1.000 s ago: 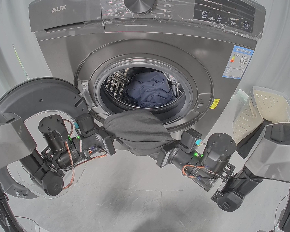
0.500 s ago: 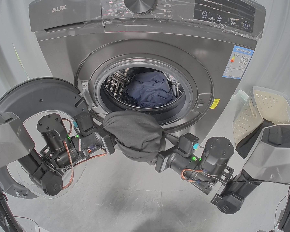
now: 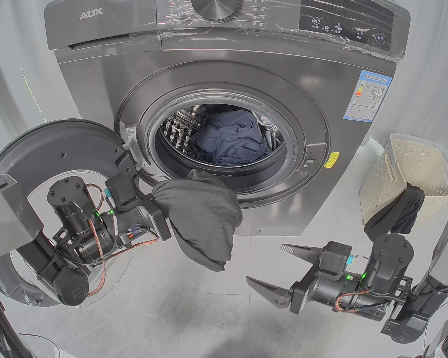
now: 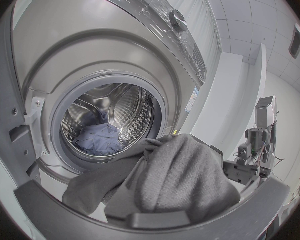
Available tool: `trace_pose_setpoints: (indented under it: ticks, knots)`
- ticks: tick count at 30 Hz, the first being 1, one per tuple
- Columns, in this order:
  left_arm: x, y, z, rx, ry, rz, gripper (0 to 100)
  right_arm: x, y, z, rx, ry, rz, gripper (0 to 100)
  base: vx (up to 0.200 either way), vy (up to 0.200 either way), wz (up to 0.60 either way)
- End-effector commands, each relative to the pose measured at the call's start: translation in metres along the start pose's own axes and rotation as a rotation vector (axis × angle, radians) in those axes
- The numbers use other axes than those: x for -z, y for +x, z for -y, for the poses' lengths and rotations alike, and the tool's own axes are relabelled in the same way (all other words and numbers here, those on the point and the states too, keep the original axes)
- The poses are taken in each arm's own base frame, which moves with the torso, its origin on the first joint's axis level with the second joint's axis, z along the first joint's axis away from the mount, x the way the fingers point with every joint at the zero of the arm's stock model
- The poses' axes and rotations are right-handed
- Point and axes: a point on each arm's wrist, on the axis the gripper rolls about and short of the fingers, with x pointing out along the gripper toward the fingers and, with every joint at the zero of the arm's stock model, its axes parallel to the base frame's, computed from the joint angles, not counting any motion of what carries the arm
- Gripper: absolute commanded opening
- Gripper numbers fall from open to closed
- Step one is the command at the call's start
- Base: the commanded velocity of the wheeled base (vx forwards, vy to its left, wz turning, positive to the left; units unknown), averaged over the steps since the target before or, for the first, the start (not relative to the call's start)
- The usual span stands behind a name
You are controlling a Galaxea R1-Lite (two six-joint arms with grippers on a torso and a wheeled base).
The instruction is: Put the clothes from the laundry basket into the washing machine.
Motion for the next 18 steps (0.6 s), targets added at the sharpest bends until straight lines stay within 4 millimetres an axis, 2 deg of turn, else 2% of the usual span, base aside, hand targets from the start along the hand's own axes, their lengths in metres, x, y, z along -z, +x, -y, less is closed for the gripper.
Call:
trace_pose_setpoints:
  ticks: [1,3,6,18]
  knots:
    - [-0.007,-0.013,0.007,-0.024,0.002,0.007,0,-0.024,0.001,0.021,0.083,-0.001,0.111,100,0.0,0.0,0.0]
    - [-0.005,-0.017,0.008,-0.053,0.012,-0.002,0,-0.022,0.007,0.041,0.163,0.008,0.109,100,0.0,0.0,0.0]
    - [-0.002,-0.022,0.012,-0.076,0.03,-0.022,0,-0.018,0.004,0.054,0.21,0.017,0.092,100,0.0,0.0,0.0]
    - [0.015,-0.016,0.015,-0.125,0.071,-0.072,0,-0.02,0.004,0.058,0.224,0.017,0.103,100,0.0,0.0,0.0]
